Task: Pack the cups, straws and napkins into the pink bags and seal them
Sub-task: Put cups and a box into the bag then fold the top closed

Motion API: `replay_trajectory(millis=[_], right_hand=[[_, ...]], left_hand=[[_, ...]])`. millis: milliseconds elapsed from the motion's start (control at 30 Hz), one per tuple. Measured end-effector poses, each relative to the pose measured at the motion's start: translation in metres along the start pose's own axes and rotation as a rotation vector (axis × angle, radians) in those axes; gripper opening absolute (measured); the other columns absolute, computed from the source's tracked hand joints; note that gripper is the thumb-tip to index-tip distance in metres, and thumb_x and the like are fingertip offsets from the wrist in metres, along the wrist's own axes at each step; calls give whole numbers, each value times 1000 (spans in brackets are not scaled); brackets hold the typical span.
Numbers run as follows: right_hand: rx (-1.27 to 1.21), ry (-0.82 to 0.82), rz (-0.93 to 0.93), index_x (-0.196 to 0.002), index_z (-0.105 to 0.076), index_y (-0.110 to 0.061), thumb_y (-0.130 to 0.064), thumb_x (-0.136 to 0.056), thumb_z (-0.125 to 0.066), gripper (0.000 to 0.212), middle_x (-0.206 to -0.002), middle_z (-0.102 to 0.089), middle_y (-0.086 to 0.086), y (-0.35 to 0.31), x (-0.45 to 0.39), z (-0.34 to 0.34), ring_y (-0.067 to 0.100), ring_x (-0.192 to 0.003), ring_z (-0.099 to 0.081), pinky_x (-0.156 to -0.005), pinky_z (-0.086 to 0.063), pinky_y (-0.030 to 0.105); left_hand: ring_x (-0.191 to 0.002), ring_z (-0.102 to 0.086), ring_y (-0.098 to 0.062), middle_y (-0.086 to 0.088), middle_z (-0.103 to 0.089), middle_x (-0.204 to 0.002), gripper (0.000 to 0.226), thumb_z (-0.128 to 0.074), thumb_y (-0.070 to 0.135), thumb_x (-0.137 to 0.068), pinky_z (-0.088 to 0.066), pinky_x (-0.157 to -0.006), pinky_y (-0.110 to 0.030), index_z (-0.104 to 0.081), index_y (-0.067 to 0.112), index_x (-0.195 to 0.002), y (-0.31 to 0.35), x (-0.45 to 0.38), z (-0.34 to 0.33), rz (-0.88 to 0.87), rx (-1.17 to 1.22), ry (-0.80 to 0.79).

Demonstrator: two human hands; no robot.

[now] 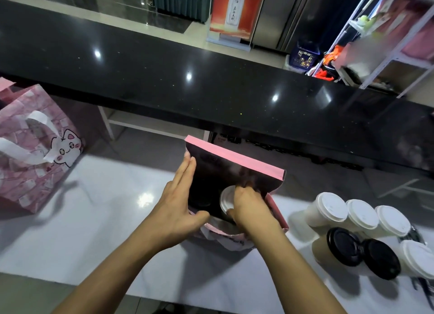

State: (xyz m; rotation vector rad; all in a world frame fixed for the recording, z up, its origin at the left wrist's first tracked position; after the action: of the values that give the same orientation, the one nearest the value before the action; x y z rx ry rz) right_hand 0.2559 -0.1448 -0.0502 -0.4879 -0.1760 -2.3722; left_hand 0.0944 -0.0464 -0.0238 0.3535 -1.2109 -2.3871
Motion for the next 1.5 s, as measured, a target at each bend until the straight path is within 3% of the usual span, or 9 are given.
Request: replay_trajectory(millis=[200, 333, 433, 600, 733, 833, 1100, 1367, 1500], right_hand=[[2, -41, -60, -140, -45, -6, -17, -93, -59, 51, -139, -50, 19, 16, -12, 15, 37, -124, -54, -102, -46, 41], [-46, -76, -60, -142, -43, -8, -20, -90, -65, 58, -142, -46, 18, 17, -11, 19, 38, -126, -51, -104, -46, 44], [-147, -47, -26, -143, -43, -13, -27, -90, -65, 59, -143, -48, 14, 18, -3, 34, 36, -127, -50, -104, -45, 43], [-345, 242, 185, -145, -45, -25, -36, -96, -59, 52, -142, -50, -4, 22, 35, 58, 18, -131, -46, -107, -41, 37], [-434, 533, 209, -131, -58, -26, -29, -96, -58, 34, -126, -58, -11, 33, 66, 49, 10, -116, -51, -99, -43, 25], [-449, 708, 161, -127, -62, -23, -23, -95, -61, 32, -126, -60, -7, 42, 85, 34, 12, -116, -53, -99, -46, 31], [-432, 801, -38, -129, -59, -24, -24, -95, -58, 34, -131, -57, -4, 100, 141, -12, 18, -117, -53, -101, -44, 35], [-449, 794, -242, -129, -58, -25, -21, -88, -64, 42, -128, -58, -4, 194, 220, -58, 19, -114, -54, -97, -47, 37], [-458, 813, -329, -124, -58, -27, -28, -89, -58, 36, -124, -59, -6, 242, 252, -80, 18, -107, -55, -91, -46, 37]], left_hand=[[-149, 7, 5, 35, 24, -156, 106, -53, 43, -70, -45, -107, -36, 9, 40, -156, 6, -22, 0, 7, -7, -20], [-150, 5, 1, 30, 25, -158, 105, -54, 44, -74, -39, -113, -38, 10, 36, -157, 8, -26, -2, 35, -50, -16], [-151, 4, -1, 24, 23, -161, 102, -57, 42, -81, -21, -118, -25, 9, 30, -158, 7, -23, -1, 53, -62, -18], [-148, -15, -3, 21, 8, -164, 84, -62, 29, -91, -35, -116, -34, -12, 33, -158, 9, -21, 1, -3, -46, 28], [-137, -32, -16, 6, -26, -159, 52, -52, 37, -96, -36, -111, -40, -43, 30, -147, 20, -21, 1, -150, -267, 110], [-129, -41, -21, 3, -51, -144, 45, -54, 37, -91, -40, -106, -42, -56, 25, -135, 39, -18, -3, -317, -435, 122], [-118, -58, -34, -8, -65, -126, 50, -83, 29, -75, -46, -100, -48, -65, 19, -121, 96, 8, -67, -510, -542, 15], [-126, -51, -25, 3, -57, -135, 42, -60, 38, -91, -37, -108, -38, -53, 29, -131, 139, 46, -171, -603, -520, -144], [-118, -49, -23, 6, -57, -127, 40, -53, 34, -86, -34, -98, -35, -55, 28, -126, 161, 59, -220, -664, -493, -179]])
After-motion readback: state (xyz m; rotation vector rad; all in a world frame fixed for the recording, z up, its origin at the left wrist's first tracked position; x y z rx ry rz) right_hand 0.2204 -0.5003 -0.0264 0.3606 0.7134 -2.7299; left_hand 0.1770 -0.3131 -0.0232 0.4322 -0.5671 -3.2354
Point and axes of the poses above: each hand's wrist, its own x-axis away from the middle knuckle, its own z-axis out of the back of the hand, y = z × x, the point moved 2 cm from there along -x, towards the middle knuckle
